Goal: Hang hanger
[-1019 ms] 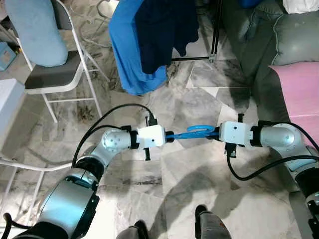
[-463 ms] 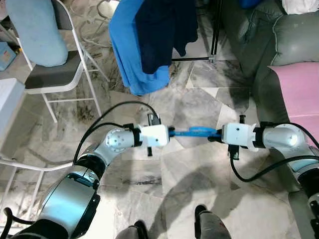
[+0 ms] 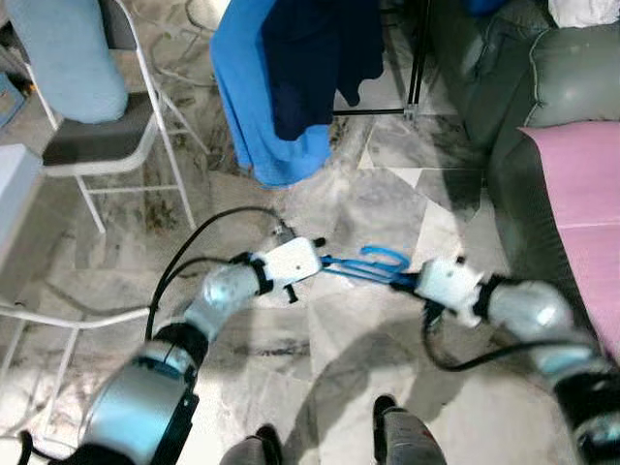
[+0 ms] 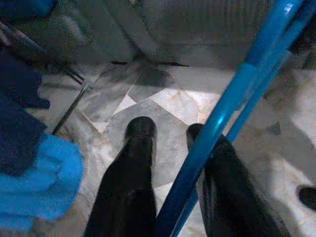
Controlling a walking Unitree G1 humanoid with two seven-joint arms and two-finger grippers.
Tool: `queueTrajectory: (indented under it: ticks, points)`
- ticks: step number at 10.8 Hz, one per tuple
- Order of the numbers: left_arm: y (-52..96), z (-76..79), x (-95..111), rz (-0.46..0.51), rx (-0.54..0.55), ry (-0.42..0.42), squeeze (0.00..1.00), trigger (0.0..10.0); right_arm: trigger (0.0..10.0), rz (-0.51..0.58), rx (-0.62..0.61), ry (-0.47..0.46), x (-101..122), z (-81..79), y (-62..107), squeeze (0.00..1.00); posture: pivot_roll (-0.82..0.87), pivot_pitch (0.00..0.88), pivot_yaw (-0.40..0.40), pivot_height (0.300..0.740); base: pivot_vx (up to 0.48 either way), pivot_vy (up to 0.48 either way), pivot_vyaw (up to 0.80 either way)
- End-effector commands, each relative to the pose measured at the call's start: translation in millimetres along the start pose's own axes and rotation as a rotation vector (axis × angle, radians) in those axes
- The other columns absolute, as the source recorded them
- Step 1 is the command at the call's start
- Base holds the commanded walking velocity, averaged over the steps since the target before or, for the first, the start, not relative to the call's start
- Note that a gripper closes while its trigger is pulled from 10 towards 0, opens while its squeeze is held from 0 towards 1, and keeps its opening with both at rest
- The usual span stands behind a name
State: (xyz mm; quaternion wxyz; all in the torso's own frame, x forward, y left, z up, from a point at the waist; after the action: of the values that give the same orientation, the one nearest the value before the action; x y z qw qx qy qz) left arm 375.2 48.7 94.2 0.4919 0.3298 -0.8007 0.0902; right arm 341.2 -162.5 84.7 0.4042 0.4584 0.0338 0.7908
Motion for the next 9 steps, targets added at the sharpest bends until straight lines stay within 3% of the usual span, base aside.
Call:
queueTrajectory:
  ticks: [1, 5, 7, 9]
  points:
    - [8.1, -10.7, -9.5, 0.001, 0.120, 0.124, 1.00, 10.0, 0.0, 0.031, -0.040, -0.033, 5.4, -4.5, -5.3, 0.00, -0.23, 0.238, 0.108, 0.740, 0.000, 0.000, 0.00]
    - [4.8, -7.7, 5.0, 0.086, 0.086, 0.135, 1.00, 10.0, 0.0, -0.021, -0.233, -0.135, -3.4, 8.6, -4.6, 0.00, -0.25, 0.225, 0.116, 0.740, 0.000, 0.000, 0.00]
    - [7.1, -17.7, 9.0, 0.078, 0.063, 0.072, 1.00, 10.0, 0.0, -0.016, -0.301, -0.204, -5.3, 11.6, -1.3, 0.00, -0.25, 0.223, 0.125, 0.740, 0.000, 0.000, 0.00]
    - [7.3, -15.2, 13.8, 0.079, -0.001, -0.036, 1.00, 10.0, 0.0, -0.025, -0.276, -0.154, -2.7, 9.7, -1.6, 0.00, -0.26, 0.219, 0.133, 0.740, 0.000, 0.000, 0.00]
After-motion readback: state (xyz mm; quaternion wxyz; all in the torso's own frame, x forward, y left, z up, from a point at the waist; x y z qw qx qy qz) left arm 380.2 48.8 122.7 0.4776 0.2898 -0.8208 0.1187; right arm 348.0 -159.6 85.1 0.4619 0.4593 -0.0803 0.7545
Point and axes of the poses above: a point about 5 cm out from each wrist's last joint towards the gripper, its own y axis pointing back from the gripper into the wrist, its own x axis along the axis of the wrist's last joint, z = x × y, the point moved 5 cm from there along -y, pointing out of the wrist towards the gripper, and after that the axes turned 3 degrees about y, right-handed, at the moved point
